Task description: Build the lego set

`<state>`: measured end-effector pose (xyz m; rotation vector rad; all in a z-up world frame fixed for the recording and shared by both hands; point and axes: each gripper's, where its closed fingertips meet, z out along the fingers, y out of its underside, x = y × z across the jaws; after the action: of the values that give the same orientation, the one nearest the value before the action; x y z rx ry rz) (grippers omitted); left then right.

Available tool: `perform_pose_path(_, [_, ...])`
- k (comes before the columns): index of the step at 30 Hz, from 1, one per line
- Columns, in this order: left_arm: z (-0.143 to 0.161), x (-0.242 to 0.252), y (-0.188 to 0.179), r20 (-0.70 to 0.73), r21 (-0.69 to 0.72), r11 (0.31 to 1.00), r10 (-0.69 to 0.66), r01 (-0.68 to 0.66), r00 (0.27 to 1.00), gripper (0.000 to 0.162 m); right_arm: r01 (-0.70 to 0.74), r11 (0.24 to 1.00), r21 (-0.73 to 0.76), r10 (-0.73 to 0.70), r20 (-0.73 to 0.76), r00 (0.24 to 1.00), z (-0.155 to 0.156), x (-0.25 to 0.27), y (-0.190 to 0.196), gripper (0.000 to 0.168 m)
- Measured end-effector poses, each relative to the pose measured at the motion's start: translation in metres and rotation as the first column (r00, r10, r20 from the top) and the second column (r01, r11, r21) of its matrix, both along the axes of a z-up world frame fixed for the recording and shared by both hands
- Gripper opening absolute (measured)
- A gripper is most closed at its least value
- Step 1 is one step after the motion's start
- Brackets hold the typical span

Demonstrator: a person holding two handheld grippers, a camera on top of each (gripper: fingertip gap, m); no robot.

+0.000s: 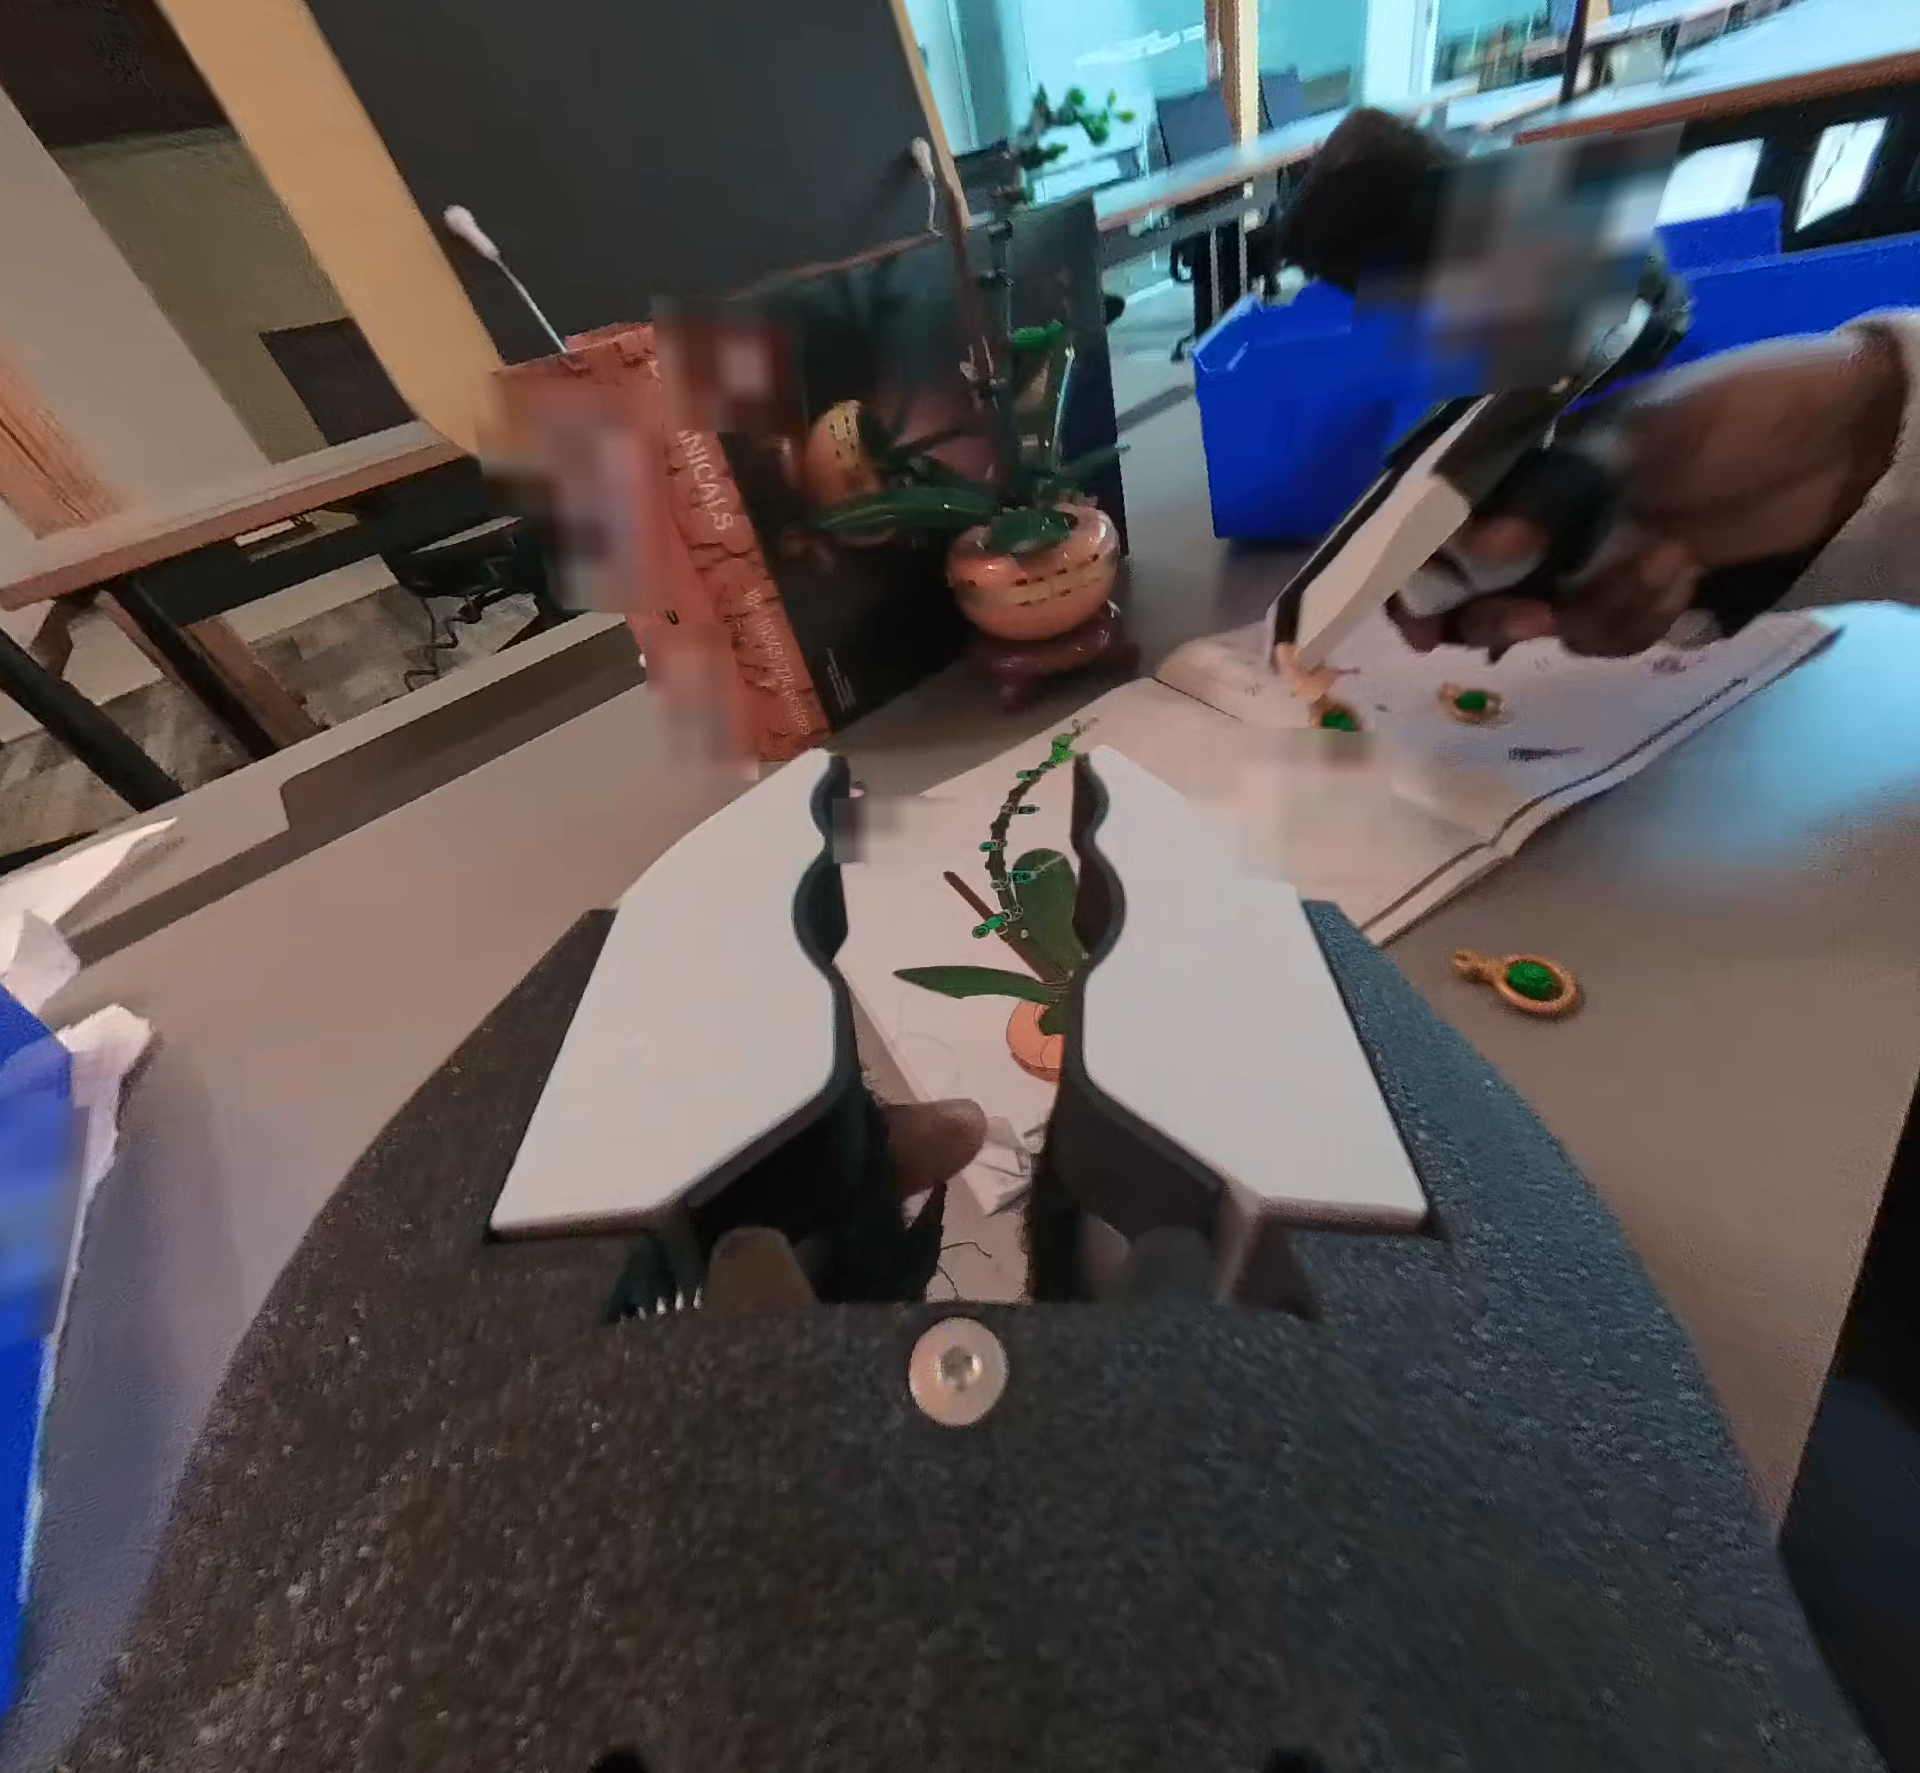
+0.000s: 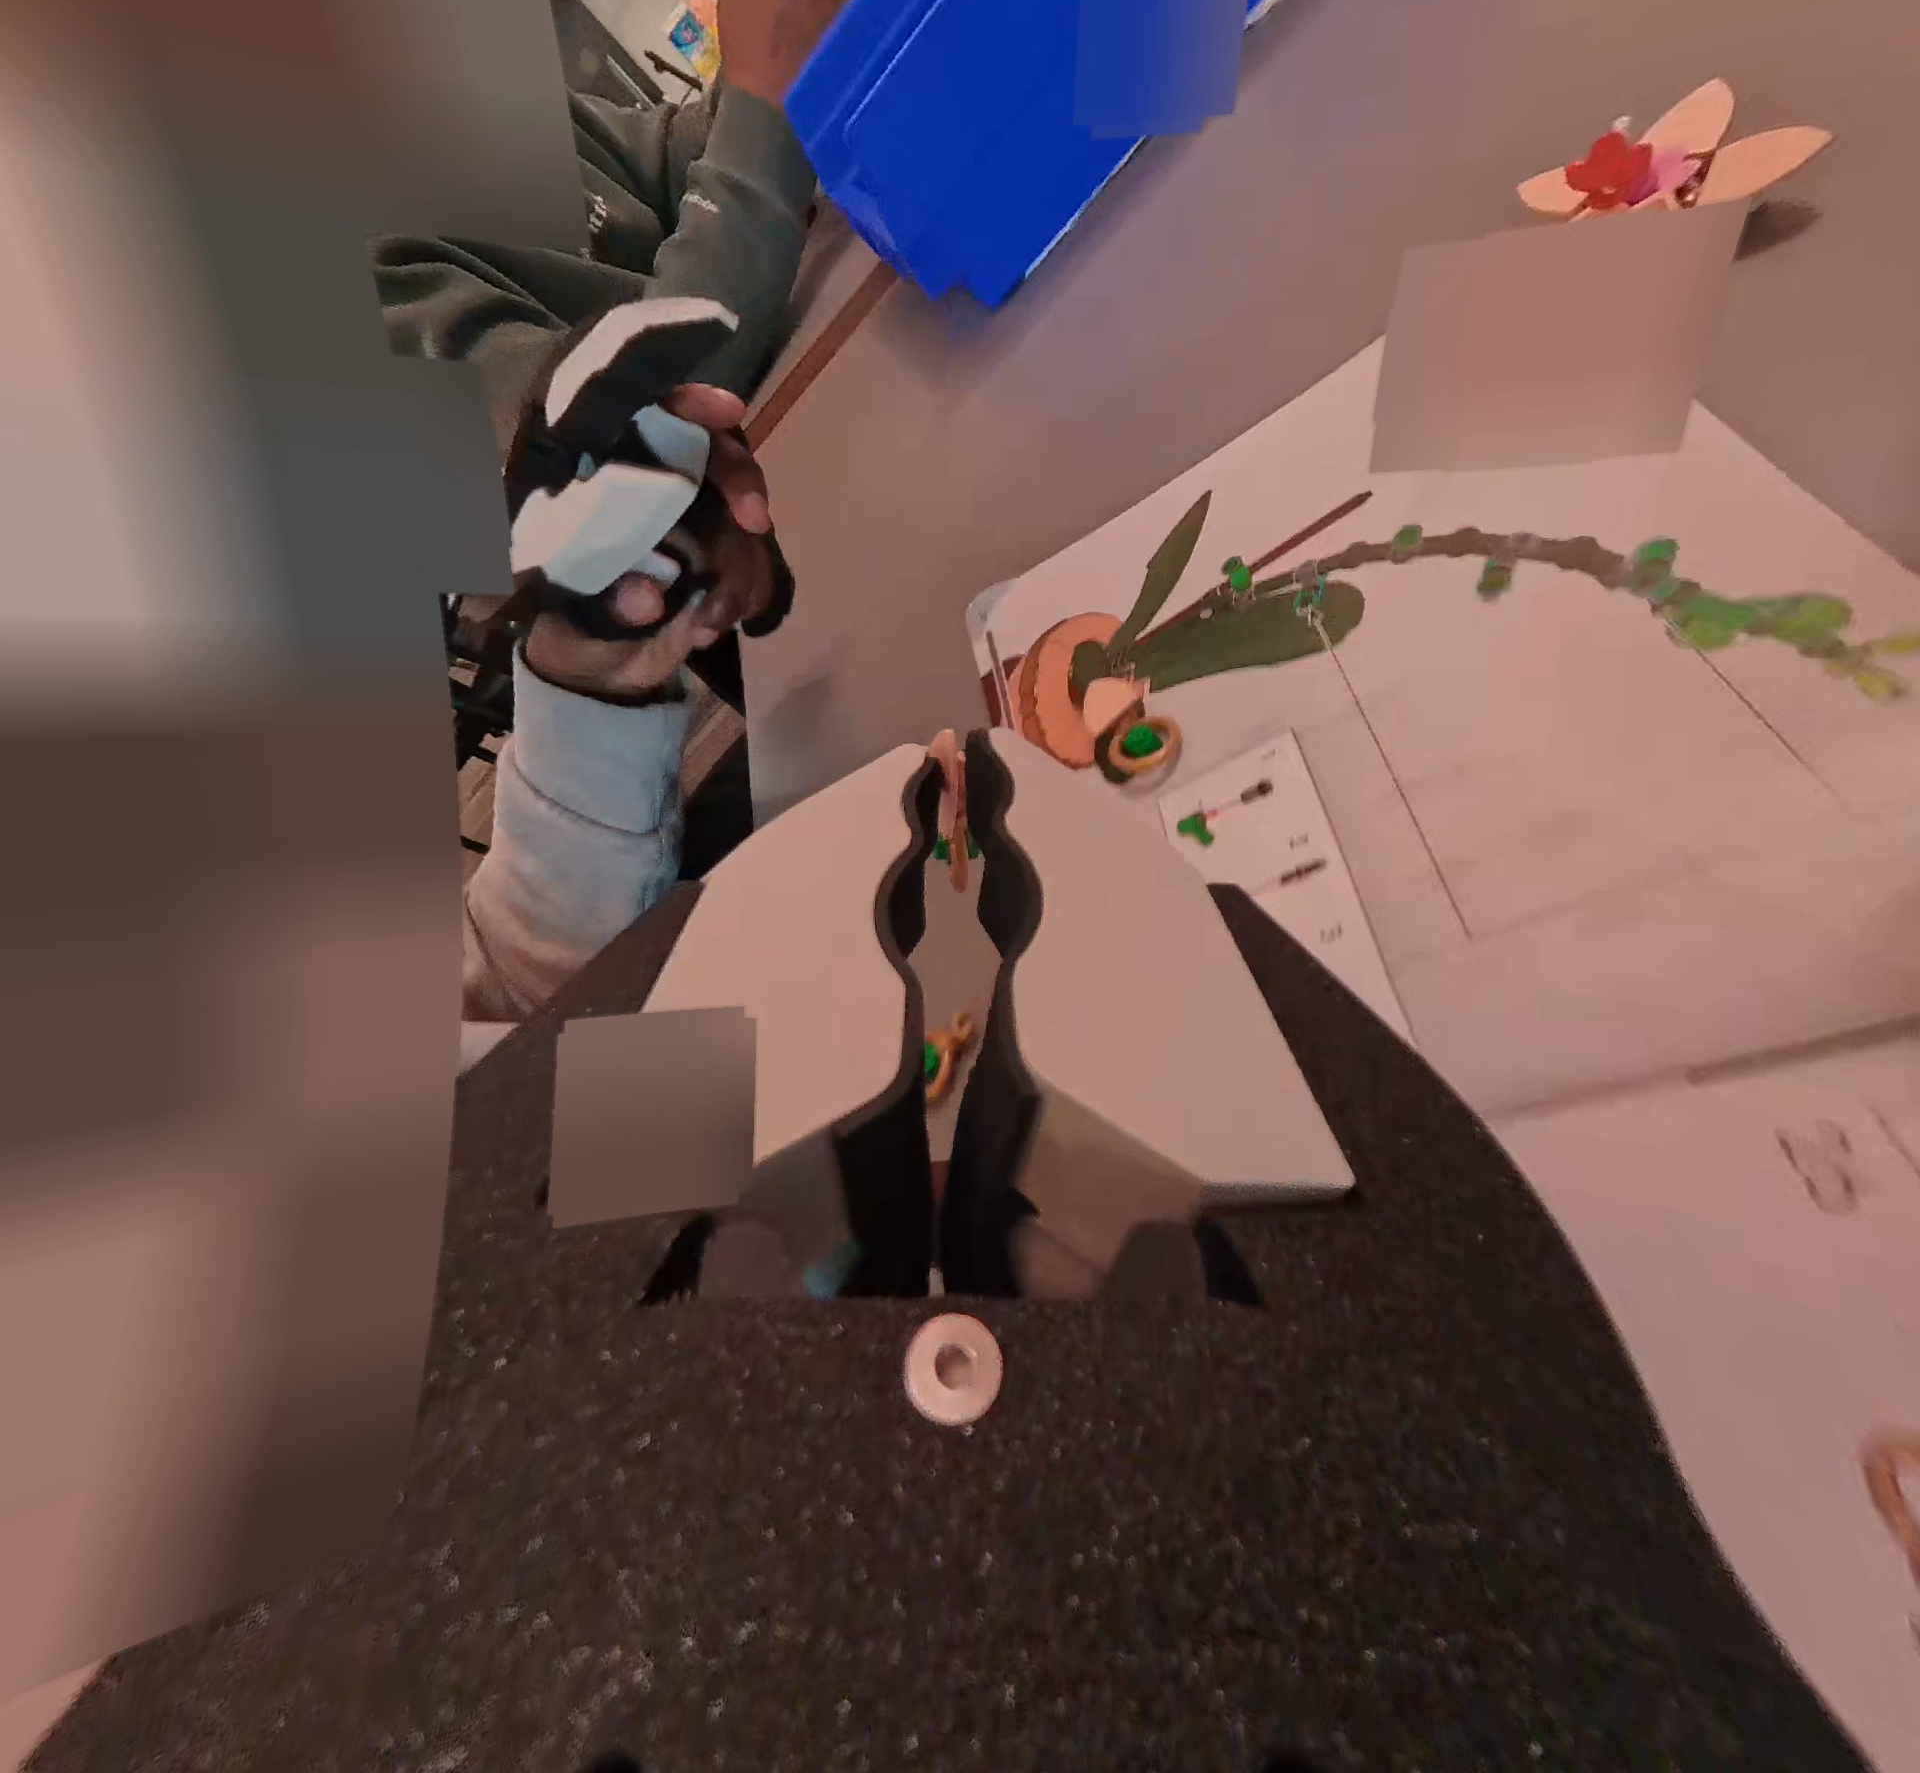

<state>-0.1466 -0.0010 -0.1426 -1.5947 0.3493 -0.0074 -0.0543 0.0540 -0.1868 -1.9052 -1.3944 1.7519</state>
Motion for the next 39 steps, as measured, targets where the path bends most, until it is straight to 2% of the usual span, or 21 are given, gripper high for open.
perform_pose_path(2, [-0.001,-0.004,0.000,0.045,0.011,1.000,-0.002,0.001,0.999,0.046,-0.014,1.000,-0.023,0.014,0.030,0.999,-0.006,-0.016,0.001,0.005])
perform_pose_path(5, [-0.009,0.001,0.001,0.065,-0.036,0.998,-0.046,0.048,0.997,0.076,-0.029,0.999,-0.026,0.033,0.133,0.991,-0.026,-0.030,0.010,0.005])
perform_pose_path(7, [-0.015,0.003,0.003,0.020,-0.057,0.997,-0.048,0.049,0.999,0.084,-0.034,0.999,-0.019,0.037,0.175,0.984,-0.033,-0.033,0.015,0.005])
perform_pose_path(12, [-0.019,0.012,0.003,-0.056,-0.061,0.995,-0.078,0.075,0.995,0.078,-0.011,1.000,-0.029,0.017,0.219,0.976,-0.044,-0.035,0.027,0.005])
perform_pose_path(15, [-0.023,0.014,0.004,-0.080,-0.082,0.994,-0.083,0.077,0.993,0.076,0.002,0.999,0.035,-0.010,0.256,0.967,-0.054,-0.036,0.035,0.005])
perform_pose_path(20, [-0.025,0.022,0.004,-0.119,-0.085,0.992,-0.107,0.097,0.987,0.077,0.026,0.994,0.106,-0.056,0.298,0.953,-0.064,-0.035,0.046,0.025])
perform_pose_path(25, [-0.027,0.027,0.005,-0.127,-0.084,0.990,-0.120,0.110,0.985,0.079,0.040,0.972,0.230,-0.099,0.252,0.963,-0.057,-0.034,0.056,0.033])
perform_pose_path(27, [-0.025,0.032,0.007,-0.111,-0.062,0.991,-0.125,0.119,0.986,0.086,0.061,0.955,0.291,-0.111,0.157,0.981,-0.040,-0.034,0.057,0.032])
perform_pose_path(29, [-0.018,0.036,0.006,-0.066,-0.026,0.990,-0.137,0.136,0.988,0.094,0.165,0.893,0.419,-0.151,-0.066,0.986,-0.002,-0.026,0.059,0.027])
perform_pose_path(32, [0.000,0.042,0.003,0.042,0.069,0.980,-0.189,0.186,0.981,0.102,0.421,0.679,0.601,-0.144,-0.452,0.880,0.063,0.013,0.051,0.023])
perform_pose_path(33, [0.006,0.046,0.000,0.070,0.114,0.971,-0.220,0.212,0.973,0.102,0.490,0.615,0.617,-0.137,-0.529,0.838,0.075,0.030,0.045,0.025])
perform_pose_path(35, [0.016,0.055,-0.007,0.095,0.198,0.944,-0.286,0.263,0.954,0.093,0.539,0.556,0.633,-0.082,-0.604,0.793,0.083,0.061,0.025,0.027])
perform_pose_path(37, [0.015,0.068,-0.011,0.068,0.213,0.929,-0.324,0.304,0.944,0.066,0.500,0.570,0.652,-0.050,-0.580,0.813,0.069,0.085,0.007,0.027])
perform_pose_path(38, [0.008,0.074,-0.010,0.037,0.170,0.937,-0.315,0.305,0.948,0.049,0.435,0.602,0.670,-0.022,-0.531,0.847,0.055,0.093,-0.003,0.027])
perform_pose_path(39, [-0.006,0.081,-0.007,0.006,0.067,0.954,-0.294,0.293,0.956,0.037,0.359,0.640,0.680,-0.001,-0.466,0.885,0.040,0.100,-0.013,0.027])
